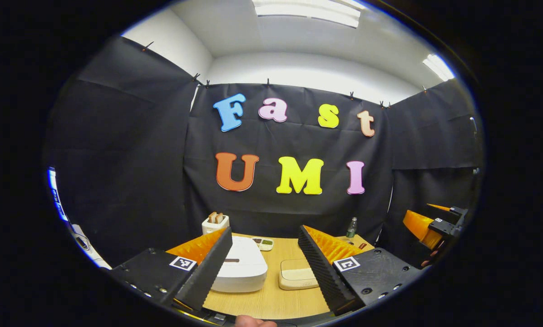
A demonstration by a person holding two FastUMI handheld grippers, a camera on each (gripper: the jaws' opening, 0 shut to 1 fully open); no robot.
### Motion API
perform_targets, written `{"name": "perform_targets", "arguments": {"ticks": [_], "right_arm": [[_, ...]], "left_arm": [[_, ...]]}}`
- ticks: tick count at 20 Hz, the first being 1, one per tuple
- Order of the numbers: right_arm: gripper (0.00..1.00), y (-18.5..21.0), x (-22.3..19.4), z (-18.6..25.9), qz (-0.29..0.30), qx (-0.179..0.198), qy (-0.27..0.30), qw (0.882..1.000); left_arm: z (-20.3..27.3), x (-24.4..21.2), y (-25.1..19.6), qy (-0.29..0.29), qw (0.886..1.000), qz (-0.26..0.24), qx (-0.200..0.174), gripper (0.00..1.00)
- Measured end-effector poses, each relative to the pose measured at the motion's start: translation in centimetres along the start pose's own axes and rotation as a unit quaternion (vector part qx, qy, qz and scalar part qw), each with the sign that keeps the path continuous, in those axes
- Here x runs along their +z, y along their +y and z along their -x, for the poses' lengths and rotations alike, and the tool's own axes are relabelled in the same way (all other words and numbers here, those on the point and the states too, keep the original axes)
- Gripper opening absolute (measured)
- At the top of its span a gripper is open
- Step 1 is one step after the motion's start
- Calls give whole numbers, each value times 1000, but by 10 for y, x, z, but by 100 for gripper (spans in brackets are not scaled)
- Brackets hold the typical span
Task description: Close the left gripper, press the button to open the rice cooker; take a wooden spoon from the chopstick holder with the right hand, scoop a spoonful of rice and pour it into the rice cooker, then put the wooden spoon back into the chopstick holder.
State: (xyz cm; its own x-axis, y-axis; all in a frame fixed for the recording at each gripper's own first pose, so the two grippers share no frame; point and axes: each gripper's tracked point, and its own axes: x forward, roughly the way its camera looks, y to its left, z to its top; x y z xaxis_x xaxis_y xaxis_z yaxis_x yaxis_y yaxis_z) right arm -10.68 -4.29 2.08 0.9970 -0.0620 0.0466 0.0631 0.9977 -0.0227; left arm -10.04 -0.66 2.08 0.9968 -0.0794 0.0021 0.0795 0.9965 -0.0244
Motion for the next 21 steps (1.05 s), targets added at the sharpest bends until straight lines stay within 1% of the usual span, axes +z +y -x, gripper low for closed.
{"name": "perform_targets", "arguments": {"ticks": [1,2,3,6,8,9,10,11,13,14,21], "right_arm": [[100,2,-3,4,-3,0,3,1000],[99,2,-5,7,-3,-1,5,1000],[100,1,-7,8,-2,-2,8,1000],[100,2,-10,13,0,-2,14,1000],[99,1,-9,13,-2,-5,13,1000],[100,2,-12,13,-3,-3,16,1000],[99,4,-14,12,-4,-2,19,1000],[100,5,-15,11,-4,-1,21,1000],[99,5,-15,11,-2,-1,23,1000],[100,5,-15,11,-2,-2,24,1000],[100,7,-14,9,-3,1,24,1000]], "left_arm": [[3,1,-2,-5,1000,-2,-2,95],[5,0,-3,-7,1000,-3,-3,94],[6,-1,-5,-9,1000,-5,-4,94],[5,0,-2,-12,1000,-10,-4,94],[6,-1,-3,-11,1000,-10,-5,94],[6,-2,-2,-10,1000,-11,-5,94],[6,-3,-3,-9,1000,-11,-6,94],[6,-4,-3,-7,1000,-11,-6,94],[9,-5,0,-5,1000,-11,-4,94],[10,-5,2,-5,1000,-11,-2,94],[8,-6,1,-1,1000,-15,-5,94]]}}
